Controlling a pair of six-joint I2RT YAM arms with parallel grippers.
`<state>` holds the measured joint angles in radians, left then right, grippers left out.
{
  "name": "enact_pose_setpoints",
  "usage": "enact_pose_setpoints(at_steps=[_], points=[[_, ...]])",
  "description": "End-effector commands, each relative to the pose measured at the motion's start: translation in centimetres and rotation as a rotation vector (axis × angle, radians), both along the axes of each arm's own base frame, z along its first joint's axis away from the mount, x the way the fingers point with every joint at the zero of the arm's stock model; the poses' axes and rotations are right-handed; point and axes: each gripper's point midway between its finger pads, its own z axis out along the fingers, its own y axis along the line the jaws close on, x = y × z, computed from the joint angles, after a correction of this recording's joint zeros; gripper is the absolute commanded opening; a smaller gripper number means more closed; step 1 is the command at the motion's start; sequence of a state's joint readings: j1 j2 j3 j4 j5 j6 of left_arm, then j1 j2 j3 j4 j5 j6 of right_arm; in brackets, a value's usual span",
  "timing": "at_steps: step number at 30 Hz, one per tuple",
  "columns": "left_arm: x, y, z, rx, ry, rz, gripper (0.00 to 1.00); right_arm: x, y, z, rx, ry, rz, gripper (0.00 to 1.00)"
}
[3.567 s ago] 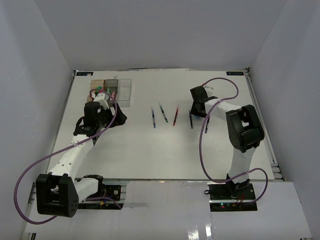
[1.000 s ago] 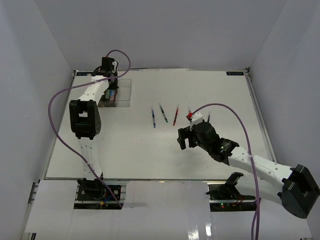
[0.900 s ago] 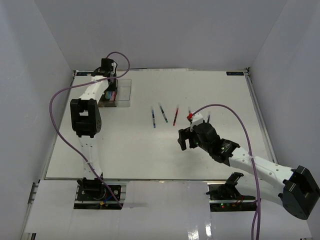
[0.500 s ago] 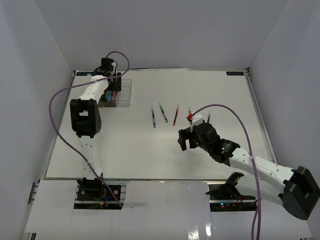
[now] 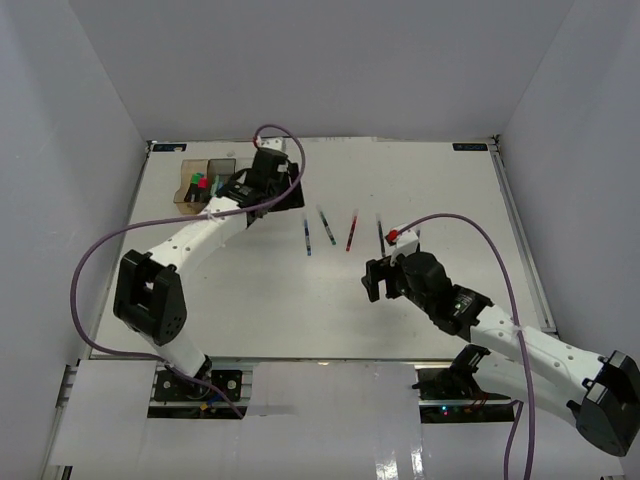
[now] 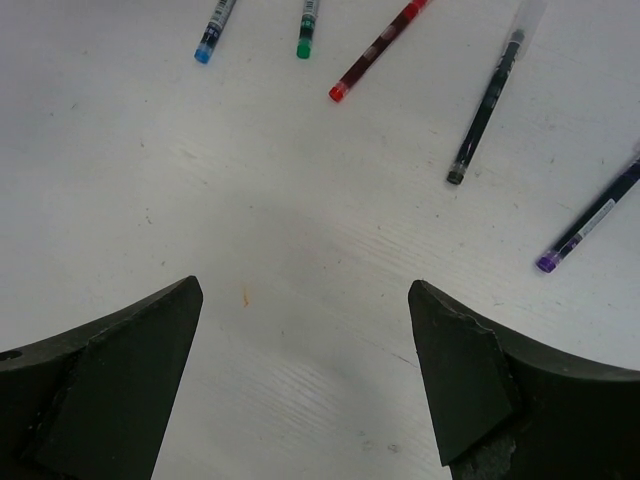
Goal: Sort the stationery into containers
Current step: Pick up the pen from the center of the board.
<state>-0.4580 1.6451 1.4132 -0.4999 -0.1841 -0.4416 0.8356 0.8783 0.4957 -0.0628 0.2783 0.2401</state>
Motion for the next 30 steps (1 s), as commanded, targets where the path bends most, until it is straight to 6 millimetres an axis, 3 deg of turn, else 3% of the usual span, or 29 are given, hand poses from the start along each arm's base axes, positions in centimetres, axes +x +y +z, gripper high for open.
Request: enact_pose_setpoints(at_steps=[1, 10, 18, 21, 30], points=[[-1.4, -2.7, -2.8, -0.035, 0.003, 0.101, 0.74, 0.2, -0.5, 0.7, 0.032, -0.023, -0.034, 0.9], [-1.7, -6.4, -9.9, 0.038, 0.081, 0.122, 0.7, -0.5, -1.5, 0.6, 0.038, -0.03, -0.045, 0.9], [-1.5, -6.9, -14.8, 0.118, 0.144, 0.134, 0.62, -0.7, -2.0, 0.4, 0.035, -0.034, -0.051, 0.9], [-1.6, -6.9, -15.7, 0.132, 0.157, 0.132, 0.56, -0.8, -2.1, 0.3, 0.039, -0.035, -0.05, 0.9], [-2.3, -6.1, -17.2, 0.185, 0.185, 0.112, 0.19, -0.8, -2.3, 0.2, 0.033, -0.039, -0.058, 0.9]])
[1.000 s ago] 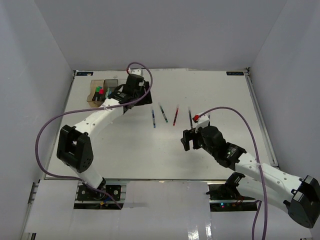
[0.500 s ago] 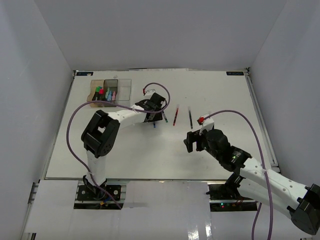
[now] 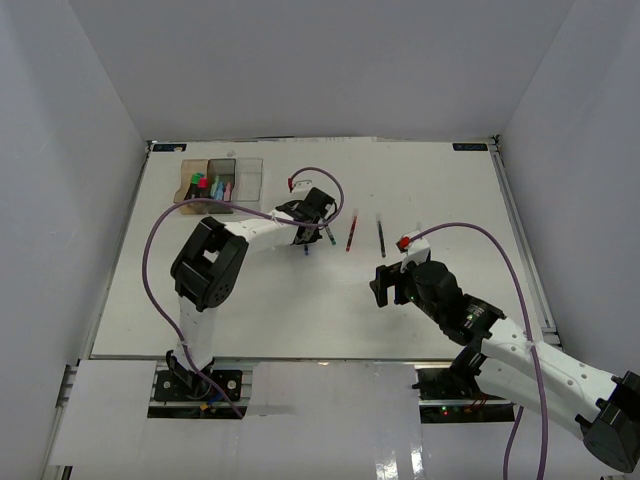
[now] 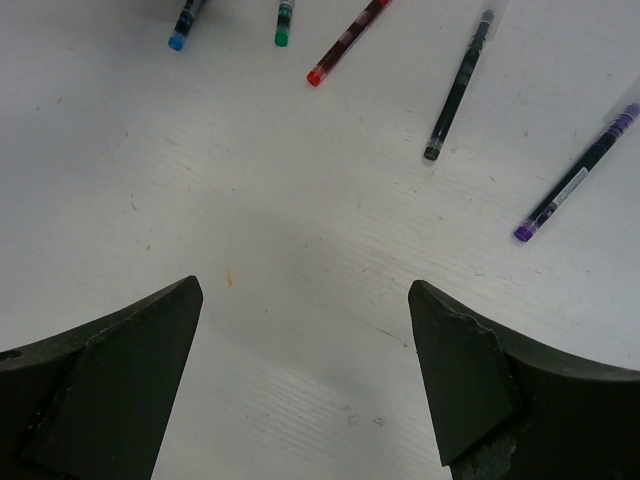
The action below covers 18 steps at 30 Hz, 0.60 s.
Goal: Sort the stationery into containers
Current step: Pick up the pen from the center of the board.
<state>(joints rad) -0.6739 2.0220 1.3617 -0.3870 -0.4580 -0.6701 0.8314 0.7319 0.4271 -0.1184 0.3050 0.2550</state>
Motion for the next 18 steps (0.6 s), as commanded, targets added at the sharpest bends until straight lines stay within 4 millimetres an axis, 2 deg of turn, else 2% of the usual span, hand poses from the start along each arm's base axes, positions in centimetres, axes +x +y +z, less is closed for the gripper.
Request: enact_pose_setpoints(at_steps=[1, 5, 10, 13, 16, 17, 18], points=[[-0.3, -0.1, -0.3, 0.016, 0.013, -0.03, 0.16, 0.3, -0.2, 0.4, 0.013, -0.021, -0.021, 0.9], [0.7, 0.6, 2.6, 0.072, -0.049, -0.087, 0.1, 0.4, -0.3, 0.4, 0.01, -0.021, -0.023, 0.9], [3.9, 3.0, 9.1, 0.126, -0.173, -0.158, 0.09, 0.4, -0.3, 0.6, 0.014, -0.028, -0.025, 0.9], [6.6, 6.8, 12.1, 0.14, -0.223, -0.161, 0.09, 0.4, -0.3, 0.5, 0.01, -0.027, -0.024, 0.9], [8.4, 8.8, 13.7, 0.142, -0.255, -0.194, 0.09, 0.4, -0.2, 0.4, 0.01, -0.023, -0.022, 0.9], [9.1, 10.2, 14.0, 0.148, -0.26, -0.181, 0.09, 0.4, -0.3, 0.4, 0.008, -0.022, -0.022, 0.9], [9.6, 10.8, 14.1, 0.151, -0.262, -0.188, 0.09, 0.4, -0.3, 0.4, 0.008, -0.022, -0.024, 0.9]])
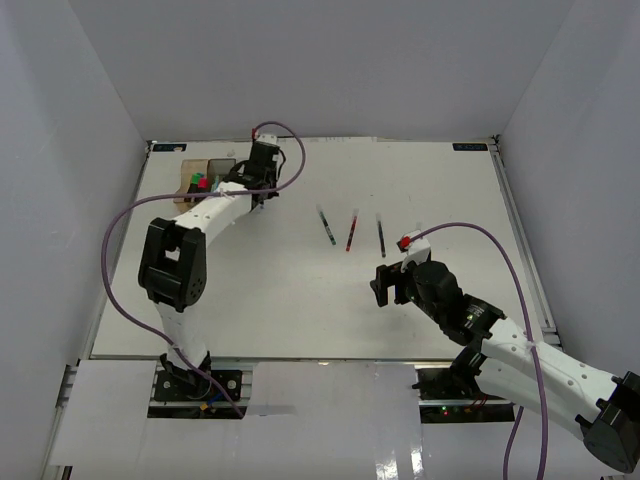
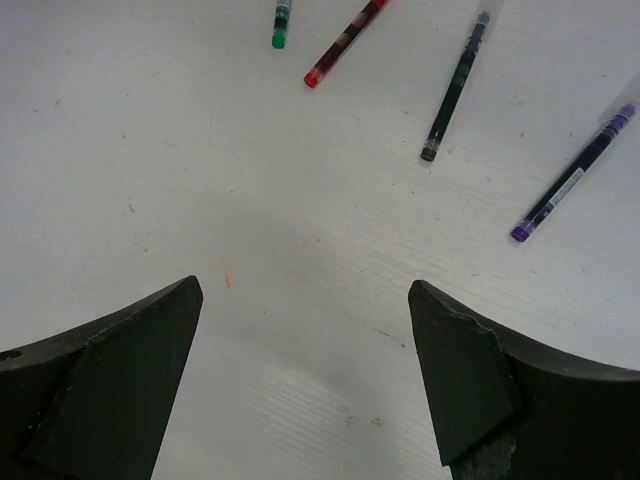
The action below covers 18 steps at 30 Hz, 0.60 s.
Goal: Sort the stationery into containers
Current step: Pick up the pen from the center of the board, then place the pen in the storage box.
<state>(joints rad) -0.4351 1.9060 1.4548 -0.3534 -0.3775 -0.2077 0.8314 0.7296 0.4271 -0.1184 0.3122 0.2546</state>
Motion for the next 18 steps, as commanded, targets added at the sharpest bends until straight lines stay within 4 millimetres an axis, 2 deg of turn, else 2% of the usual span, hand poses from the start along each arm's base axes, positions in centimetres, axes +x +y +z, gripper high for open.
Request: enact_pose_setpoints(at_steps=[1, 10, 11, 13, 18], points=[[2.8, 2.5, 5.1, 0.011, -0.102, -0.083, 0.09, 0.3, -0.2, 0.3, 0.007, -0.02, -0.016, 0.9], [7.6, 5.4, 3.2, -0.007, -0.074, -0.086, 0.14, 0.2, -0.2, 0.2, 0.011, -0.017, -0.017, 0.9], [8.2, 5.4, 3.5, -0.017, -0.082, -0.088, 0.15, 0.2, -0.3, 0.1, 0.007, -0.016, -0.017, 0.9], [8.5, 5.8, 2.1, -0.009, -0.049, -0.074, 0.15, 0.2, -0.3, 0.1, 0.006, -0.017, -0.019, 0.9], [8.5, 7.1, 1.5, -0.027, -0.028, -0.037, 0.14, 0.2, -0.4, 0.1, 0.005, -0.018, -0.021, 0.9]])
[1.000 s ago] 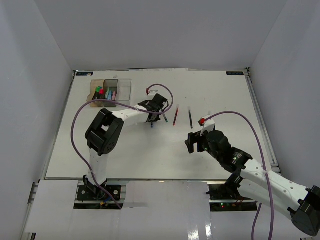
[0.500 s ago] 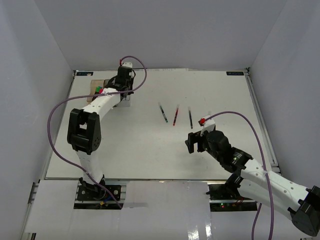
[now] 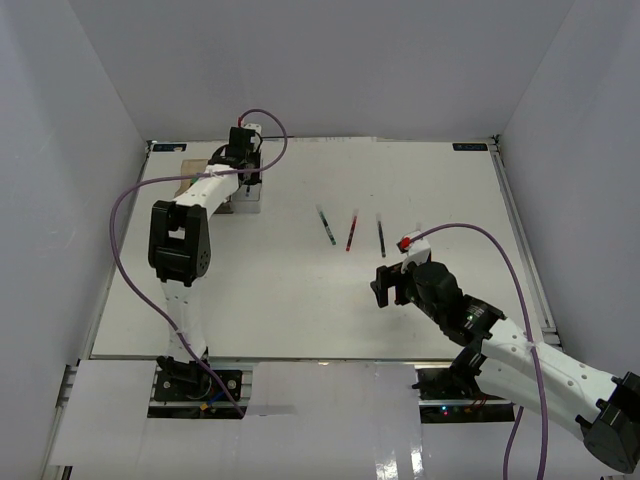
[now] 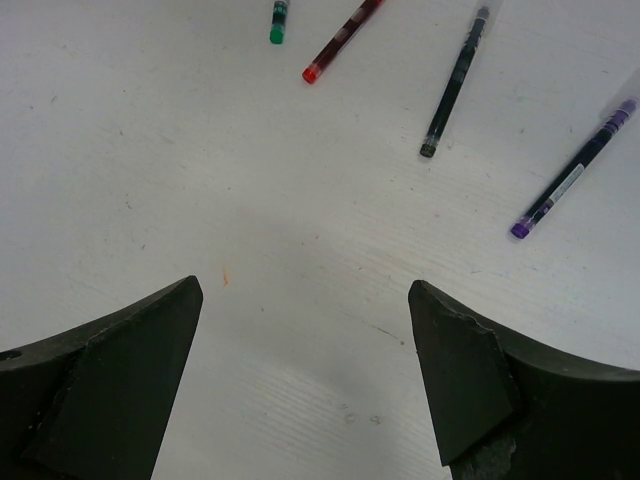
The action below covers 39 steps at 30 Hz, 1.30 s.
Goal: Sort the stationery into containers
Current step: Place the pen in the storage box, then pick up the pen from the center of the board.
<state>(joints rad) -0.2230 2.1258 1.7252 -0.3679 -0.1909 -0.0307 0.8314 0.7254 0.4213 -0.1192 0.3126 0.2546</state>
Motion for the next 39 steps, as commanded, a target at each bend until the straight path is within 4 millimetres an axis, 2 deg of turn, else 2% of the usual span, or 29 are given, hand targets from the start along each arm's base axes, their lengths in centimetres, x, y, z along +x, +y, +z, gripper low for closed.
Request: enact_pose_setpoints(at_steps=[1, 5, 6, 9, 13, 14, 16, 18, 20, 21, 22, 23, 24, 25, 26, 27, 28, 29, 30, 31, 33, 34, 36, 37, 39], points=[[0.3, 0.8, 2.9, -0.037, -0.042, 0.007, 0.15, 0.3, -0.3, 0.3, 0.007, -0.018, -0.02, 0.9], [-0.1, 1.0, 2.5, -0.043, -0.031, 0.007, 0.2, 0.3, -0.1, 0.2, 0.0, -0.011, -0.015, 0.9], [-0.2, 0.8, 2.2, -0.042, -0.024, 0.002, 0.25, 0.3, -0.1, 0.2, 0.0, -0.011, -0.013, 0.9], [-0.6, 0.6, 1.9, -0.058, -0.011, -0.005, 0.33, 0.3, -0.1, 0.1, 0.001, -0.01, -0.014, 0.9], [-1.3, 0.2, 2.5, -0.101, -0.011, 0.007, 0.47, 0.3, 0.0, 0.4, 0.01, -0.014, -0.012, 0.9], [-1.6, 0.1, 3.4, -0.132, -0.025, 0.026, 0.51, 0.3, 0.0, 0.5, 0.012, -0.016, -0.014, 0.9], [-2.3, -0.2, 3.5, -0.168, -0.019, 0.044, 0.56, 0.3, 0.0, 0.6, 0.017, -0.018, -0.013, 0.9], [-3.1, -0.6, 4.7, -0.214, -0.033, 0.067, 0.58, 0.3, 0.0, 0.6, 0.016, -0.019, -0.012, 0.9], [-4.5, -2.2, 4.5, -0.268, -0.016, 0.105, 0.61, 0.3, -0.1, 0.6, 0.018, -0.02, -0.014, 0.9], [-5.2, -2.8, 5.3, -0.28, -0.028, 0.116, 0.61, 0.3, 0.0, 0.7, 0.02, -0.02, -0.013, 0.9], [-6.2, -4.9, 5.4, -0.311, -0.021, 0.119, 0.62, 0.3, 0.0, 0.7, 0.022, -0.019, -0.014, 0.9], [-7.0, -5.5, 4.9, -0.309, -0.013, 0.139, 0.62, 0.3, 0.0, 0.6, 0.022, -0.017, -0.015, 0.9], [-7.7, -6.6, 5.3, -0.33, -0.016, 0.142, 0.64, 0.3, 0.0, 0.7, 0.023, -0.018, -0.015, 0.9], [-8.8, -9.0, 5.2, -0.347, -0.005, 0.117, 0.64, 0.3, 0.0, 0.7, 0.024, -0.017, -0.016, 0.9], [-9.5, -9.9, 4.6, -0.379, 0.008, 0.15, 0.67, 0.2, 0.0, 0.5, 0.023, -0.015, -0.013, 0.9], [-10.5, -12.1, 4.4, -0.395, 0.02, 0.129, 0.68, 0.2, 0.0, 0.6, 0.024, -0.015, -0.013, 0.9], [-10.9, -13.2, 4.1, -0.402, 0.023, 0.13, 0.7, 0.2, 0.0, 0.6, 0.024, -0.017, -0.011, 0.9], [-11.0, -13.8, 3.9, -0.399, 0.006, 0.156, 0.71, 0.2, 0.0, 0.6, 0.025, -0.016, -0.011, 0.9], [-11.8, -15.7, 3.6, -0.392, 0.01, 0.127, 0.76, 0.2, 0.0, 0.6, 0.028, -0.016, -0.012, 0.9], [-11.9, -16.4, 2.3, -0.373, 0.026, 0.126, 0.77, 0.2, 0.0, 0.7, 0.029, -0.019, -0.011, 0.9], [-12.2, -18.4, 1.9, -0.39, 0.027, 0.13, 0.78, 0.1, 0.0, 0.7, 0.03, -0.02, -0.011, 0.9], [-12.1, -18.9, 0.6, -0.378, 0.044, 0.135, 0.78, 0.1, 0.0, 0.6, 0.03, -0.018, -0.011, 0.9], [-11.9, -19.9, 0.1, -0.37, 0.036, 0.149, 0.78, 0.0, -0.1, 0.6, 0.032, -0.02, -0.009, 0.9], [-11.9, -20.1, -1.2, -0.352, 0.048, 0.156, 0.77, 0.0, -0.1, 0.6, 0.034, -0.019, -0.008, 0.9], [-11.7, -20.5, -1.7, -0.346, 0.043, 0.172, 0.76, -0.1, -0.1, 0.5, 0.036, -0.019, -0.007, 0.9]])
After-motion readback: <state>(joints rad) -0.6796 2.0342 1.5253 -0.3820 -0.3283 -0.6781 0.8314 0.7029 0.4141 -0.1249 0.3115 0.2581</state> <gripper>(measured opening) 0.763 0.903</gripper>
